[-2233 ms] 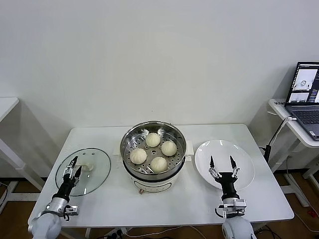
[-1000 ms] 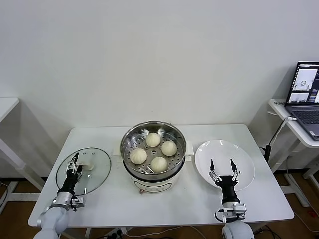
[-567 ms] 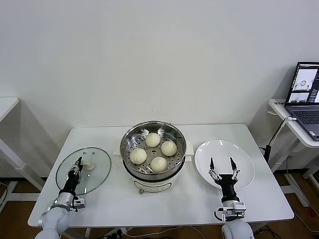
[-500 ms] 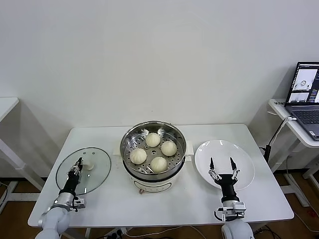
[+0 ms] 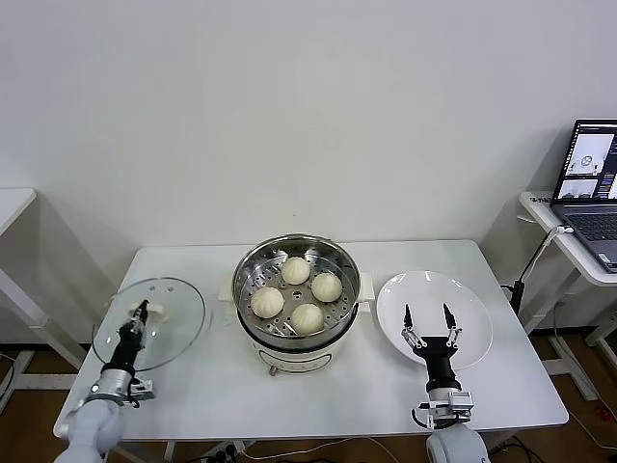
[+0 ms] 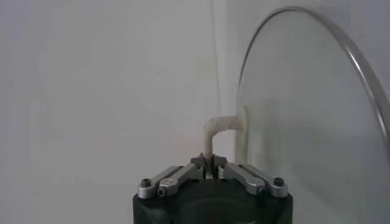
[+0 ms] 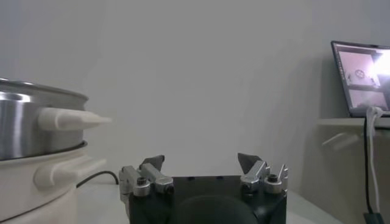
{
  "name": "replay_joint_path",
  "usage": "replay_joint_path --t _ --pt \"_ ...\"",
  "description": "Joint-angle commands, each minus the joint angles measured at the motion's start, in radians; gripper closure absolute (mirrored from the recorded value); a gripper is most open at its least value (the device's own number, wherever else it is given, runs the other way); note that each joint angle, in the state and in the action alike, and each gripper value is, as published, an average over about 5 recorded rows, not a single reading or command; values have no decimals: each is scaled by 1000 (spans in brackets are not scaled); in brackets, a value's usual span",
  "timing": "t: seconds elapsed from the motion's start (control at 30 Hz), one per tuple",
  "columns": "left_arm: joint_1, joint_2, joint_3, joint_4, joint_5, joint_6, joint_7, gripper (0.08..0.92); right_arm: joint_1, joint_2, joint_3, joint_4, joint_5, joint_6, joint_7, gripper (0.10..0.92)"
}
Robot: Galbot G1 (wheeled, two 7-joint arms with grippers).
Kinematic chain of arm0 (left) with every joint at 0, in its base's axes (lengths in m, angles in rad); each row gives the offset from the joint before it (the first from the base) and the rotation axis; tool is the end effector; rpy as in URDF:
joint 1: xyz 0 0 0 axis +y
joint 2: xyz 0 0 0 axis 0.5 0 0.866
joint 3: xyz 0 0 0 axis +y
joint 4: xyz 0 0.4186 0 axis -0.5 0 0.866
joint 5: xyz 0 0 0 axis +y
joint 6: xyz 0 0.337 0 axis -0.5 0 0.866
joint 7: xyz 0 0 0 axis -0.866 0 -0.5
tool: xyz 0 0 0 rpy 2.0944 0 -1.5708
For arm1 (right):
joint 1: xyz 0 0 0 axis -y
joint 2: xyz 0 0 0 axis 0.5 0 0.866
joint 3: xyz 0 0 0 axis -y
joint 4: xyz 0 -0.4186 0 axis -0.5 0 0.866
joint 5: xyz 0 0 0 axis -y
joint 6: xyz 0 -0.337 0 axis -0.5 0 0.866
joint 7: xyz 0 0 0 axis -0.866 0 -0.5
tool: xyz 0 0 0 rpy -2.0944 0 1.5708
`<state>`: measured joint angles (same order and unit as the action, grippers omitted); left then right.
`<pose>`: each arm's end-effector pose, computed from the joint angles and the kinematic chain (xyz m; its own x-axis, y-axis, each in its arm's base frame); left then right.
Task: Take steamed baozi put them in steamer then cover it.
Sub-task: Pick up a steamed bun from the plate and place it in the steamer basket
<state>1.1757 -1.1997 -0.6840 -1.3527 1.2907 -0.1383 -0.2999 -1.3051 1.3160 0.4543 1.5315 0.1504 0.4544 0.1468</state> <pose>0.2659 0.2272 -0.4770 -0.9976 -0.0674 -0.0144 -0.0091 -0.0784 0.9969 0.2167 -0.0863 -0.4954 -0.9875 0.0481 -0.1502 0.0581 0.9963 -0.0632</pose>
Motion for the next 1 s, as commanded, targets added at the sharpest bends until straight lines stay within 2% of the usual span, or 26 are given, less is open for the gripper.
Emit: replay_joint_path --t 0.03,0.13,0.23,0.43,0.57,0.7,0.83,1.0 --pt "137 74 -132 -554 -198 99 85 812 -1 2 3 4 -1 1 0 203" --pt "156 71 -123 -703 -212 139 118 812 -2 3 7 8 -1 1 0 203" --pt "167 54 -56 -834 -207 190 157 812 -5 6 13 12 0 1 0 203" --pt "158 2 247 -958 -176 346 252 812 -16 7 28 17 0 3 -1 203" --pt "98 -65 456 -933 -137 449 316 812 -22 8 38 10 -1 5 -1 203" --pt "28 -141 593 -840 -71 508 353 812 -25 15 48 -4 -7 13 -1 203" --pt "-23 -202 661 -746 0 544 392 812 -22 19 54 -19 -12 20 -3 203" --pt "-54 -252 680 -665 116 570 448 812 -11 22 54 -38 -13 23 -5 203"
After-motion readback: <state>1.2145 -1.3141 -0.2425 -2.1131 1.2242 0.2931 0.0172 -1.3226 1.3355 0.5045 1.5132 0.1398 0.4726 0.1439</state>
